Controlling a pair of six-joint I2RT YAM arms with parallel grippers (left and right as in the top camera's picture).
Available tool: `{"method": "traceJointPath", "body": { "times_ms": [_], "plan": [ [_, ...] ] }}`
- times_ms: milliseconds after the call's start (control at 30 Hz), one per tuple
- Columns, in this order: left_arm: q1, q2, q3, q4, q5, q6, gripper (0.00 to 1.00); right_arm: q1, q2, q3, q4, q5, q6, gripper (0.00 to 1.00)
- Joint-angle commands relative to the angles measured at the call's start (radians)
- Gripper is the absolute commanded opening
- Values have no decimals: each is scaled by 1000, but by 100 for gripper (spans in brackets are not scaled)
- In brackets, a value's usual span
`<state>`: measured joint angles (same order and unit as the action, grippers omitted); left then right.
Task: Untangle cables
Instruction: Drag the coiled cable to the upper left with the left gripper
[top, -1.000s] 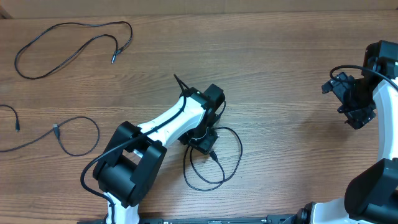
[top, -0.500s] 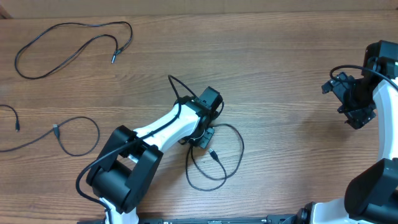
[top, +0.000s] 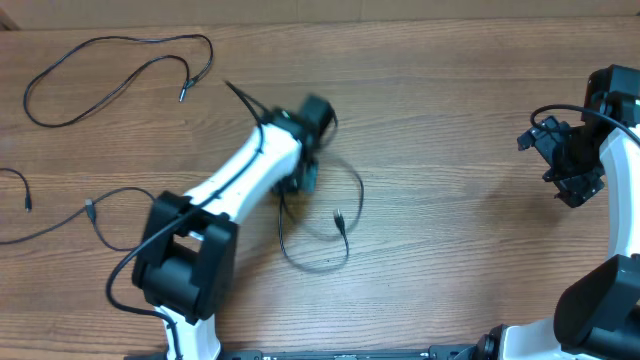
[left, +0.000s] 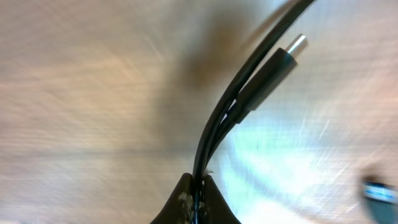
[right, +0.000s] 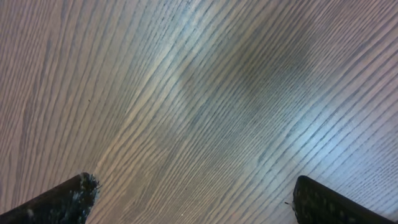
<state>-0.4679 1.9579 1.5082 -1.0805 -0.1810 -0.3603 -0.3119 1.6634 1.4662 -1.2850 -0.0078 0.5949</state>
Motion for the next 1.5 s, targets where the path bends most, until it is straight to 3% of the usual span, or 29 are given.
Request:
{"method": "traceJointPath", "body": {
  "times_ms": [0,267,567,767,967,1200,1333,1467],
  "plan": [
    [82,-71,175,-37,-31,-45,4,2,3,27,2,7,3,100],
    [282,-169,394,-48,6,-70,4,2,3,27,2,7,3,100],
    [441,-159,348,-150,25,-161,4,2,3,27,2,7,3,100],
    [468,-128,296,-180,34,-190,4,2,3,27,2,7,3,100],
    [466,-127,272,-177,156,-201,4,2,3,27,2,7,3,100],
    [517,-127,249,-250,19,-504,4,2,3,27,2,7,3,100],
    [544,-127,205,-304,-127,-734,4,2,3,27,2,7,3,100],
    [581,-127,189,-267,-254,-758,4,2,3,27,2,7,3,100]
  ]
}}
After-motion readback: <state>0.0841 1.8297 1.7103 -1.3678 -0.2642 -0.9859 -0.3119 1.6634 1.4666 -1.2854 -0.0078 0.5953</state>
